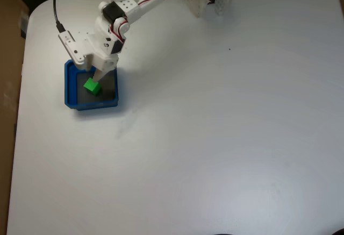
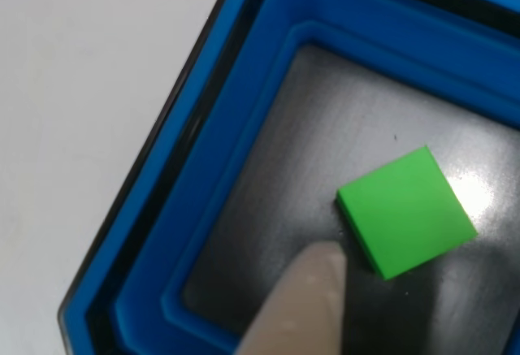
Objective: Pick up green cube and drop it in the blue box
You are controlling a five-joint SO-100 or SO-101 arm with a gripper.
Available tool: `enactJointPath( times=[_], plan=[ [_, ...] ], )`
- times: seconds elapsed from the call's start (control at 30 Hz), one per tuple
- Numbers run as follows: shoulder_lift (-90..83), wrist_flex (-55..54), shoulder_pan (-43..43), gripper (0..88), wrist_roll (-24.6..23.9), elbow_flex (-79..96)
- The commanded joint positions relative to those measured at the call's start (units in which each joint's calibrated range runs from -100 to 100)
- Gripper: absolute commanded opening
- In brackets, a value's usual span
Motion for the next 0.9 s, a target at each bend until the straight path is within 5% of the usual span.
enactJointPath(
  times=[0.0,0.87],
  plan=[
    [-1.5,-0.9,0.5,22.9,-0.1,-3.6],
    [-15.5,-1.0,1.9,22.7,0.2,12.5]
  ],
)
